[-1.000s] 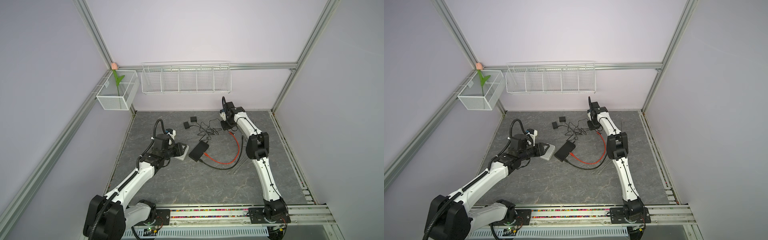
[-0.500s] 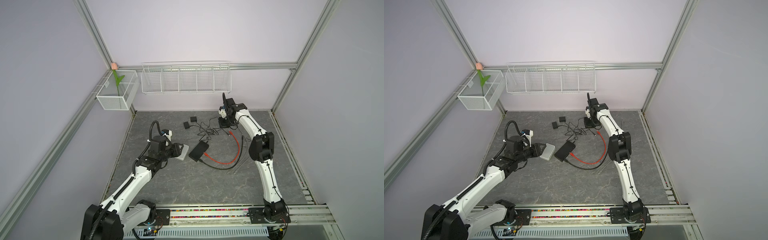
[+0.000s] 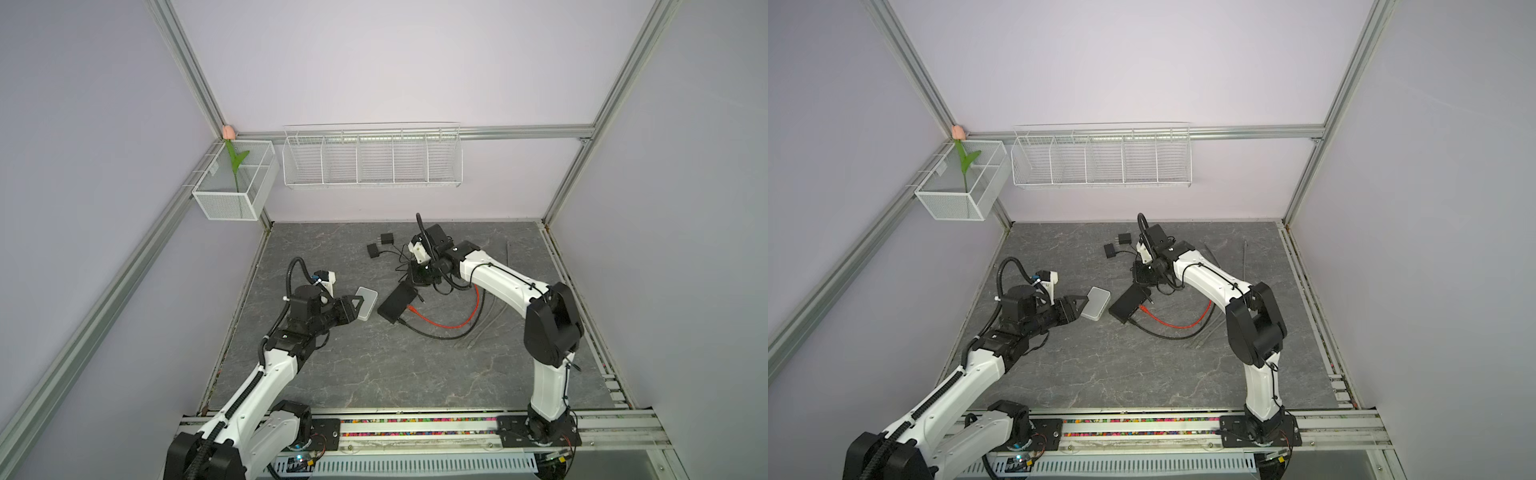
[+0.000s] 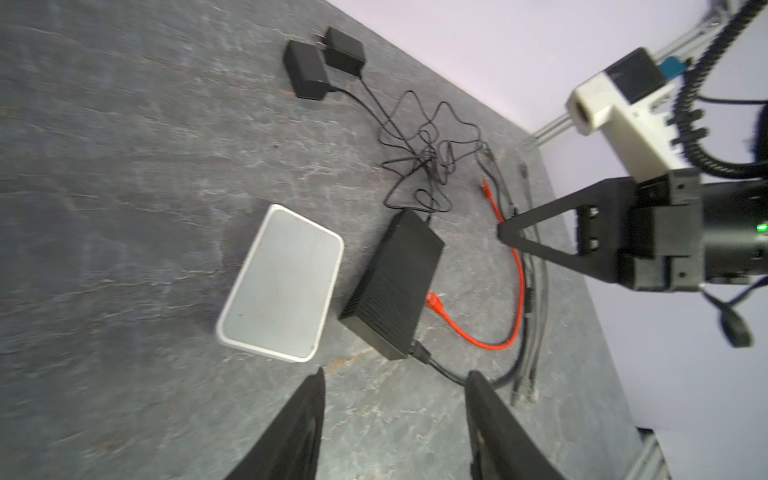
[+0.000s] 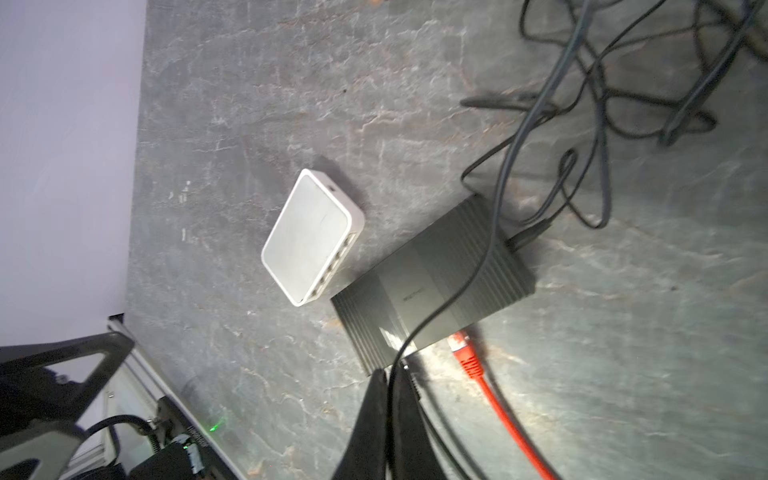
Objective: Insert the plug into the switch port
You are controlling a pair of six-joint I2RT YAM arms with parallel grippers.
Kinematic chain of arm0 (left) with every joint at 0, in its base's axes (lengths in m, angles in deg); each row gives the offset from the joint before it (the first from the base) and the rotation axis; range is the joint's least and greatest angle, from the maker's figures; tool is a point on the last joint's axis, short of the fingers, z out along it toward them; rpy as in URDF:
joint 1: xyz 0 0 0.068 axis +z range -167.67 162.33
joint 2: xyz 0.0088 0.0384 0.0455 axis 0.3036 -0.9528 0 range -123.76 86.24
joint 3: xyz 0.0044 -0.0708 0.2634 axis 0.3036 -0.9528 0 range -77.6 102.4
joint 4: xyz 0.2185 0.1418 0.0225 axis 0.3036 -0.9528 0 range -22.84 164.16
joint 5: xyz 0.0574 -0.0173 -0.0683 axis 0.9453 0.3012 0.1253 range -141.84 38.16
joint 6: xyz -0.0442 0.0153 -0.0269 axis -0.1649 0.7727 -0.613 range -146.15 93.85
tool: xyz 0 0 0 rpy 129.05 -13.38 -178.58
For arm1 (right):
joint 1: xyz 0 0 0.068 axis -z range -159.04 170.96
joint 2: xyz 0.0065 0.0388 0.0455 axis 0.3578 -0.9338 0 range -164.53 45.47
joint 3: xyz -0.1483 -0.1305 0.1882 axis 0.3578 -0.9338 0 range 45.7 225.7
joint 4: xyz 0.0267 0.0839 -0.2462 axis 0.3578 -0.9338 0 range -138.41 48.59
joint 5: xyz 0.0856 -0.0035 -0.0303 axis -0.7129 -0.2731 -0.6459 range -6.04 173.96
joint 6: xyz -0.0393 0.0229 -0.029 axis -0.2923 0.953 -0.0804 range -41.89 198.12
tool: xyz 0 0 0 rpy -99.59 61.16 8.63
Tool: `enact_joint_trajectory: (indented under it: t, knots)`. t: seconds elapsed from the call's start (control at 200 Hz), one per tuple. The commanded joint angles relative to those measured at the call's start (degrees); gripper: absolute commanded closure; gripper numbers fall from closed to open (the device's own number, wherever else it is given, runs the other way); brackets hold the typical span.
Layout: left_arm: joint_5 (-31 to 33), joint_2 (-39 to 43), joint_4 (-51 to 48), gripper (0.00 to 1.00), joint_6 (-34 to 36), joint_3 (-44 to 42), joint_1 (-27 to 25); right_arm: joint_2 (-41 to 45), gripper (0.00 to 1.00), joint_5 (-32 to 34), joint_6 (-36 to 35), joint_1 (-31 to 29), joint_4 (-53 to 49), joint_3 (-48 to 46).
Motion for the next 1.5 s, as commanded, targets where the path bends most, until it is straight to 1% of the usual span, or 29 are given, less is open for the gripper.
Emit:
enact_joint_trajectory:
  t: [0.0,0.075,0.17,0.24,0.42,0.565,0.77,0.95,1.125,1.285,1.385,1.495]
  knots:
    - [-10.56,1.52,12.13,0.44,-4.10,-2.62,-0.94,4.05,0.93,-2.59,8.87,-1.40,18.26,-7.46]
    - [-10.94,2.01,12.06,0.44,-3.28,-2.39,-3.92,5.96,0.93,-3.30,11.19,-2.54,24.15,-10.78]
    - [-7.67,3.40,11.92,0.42,-1.70,-2.71,-8.84,7.63,0.93,-4.70,14.11,-3.59,30.21,-13.27]
    - [-6.14,4.36,12.23,0.42,-1.28,-3.39,-10.46,8.27,0.93,-5.90,15.51,-4.02,32.48,-13.80]
    - [-6.99,5.06,13.62,0.41,-3.17,-3.97,-11.01,11.15,0.93,-4.47,17.71,-4.47,36.47,-16.72]
    - [-5.17,4.24,12.46,0.41,-2.22,-3.31,-12.04,12.90,0.93,-5.36,20.28,-5.02,40.54,-19.21]
    - [-3.70,3.60,12.51,0.41,-1.43,-2.20,-12.12,16.95,0.93,-3.42,21.00,-7.21,41.20,-21.51]
    - [-4.01,1.16,12.50,0.42,-1.11,0.46,-12.21,17.53,0.93,-4.41,22.94,-8.56,42.86,-22.71]
    - [-3.48,0.74,12.54,0.43,-0.74,1.65,-12.29,17.71,0.93,-4.40,23.41,-10.04,43.37,-23.32]
    - [-3.30,-0.27,13.02,0.49,-0.77,2.40,-12.30,17.80,0.93,-4.76,24.29,-10.98,44.03,-23.82]
    - [-3.56,-0.96,13.56,0.54,-0.88,2.54,-12.30,18.10,0.93,-5.02,24.70,-11.48,44.65,-24.00]
    - [-3.41,-1.19,13.57,0.63,-0.75,2.71,-12.30,18.74,0.93,-5.11,24.58,-11.74,44.65,-24.36]
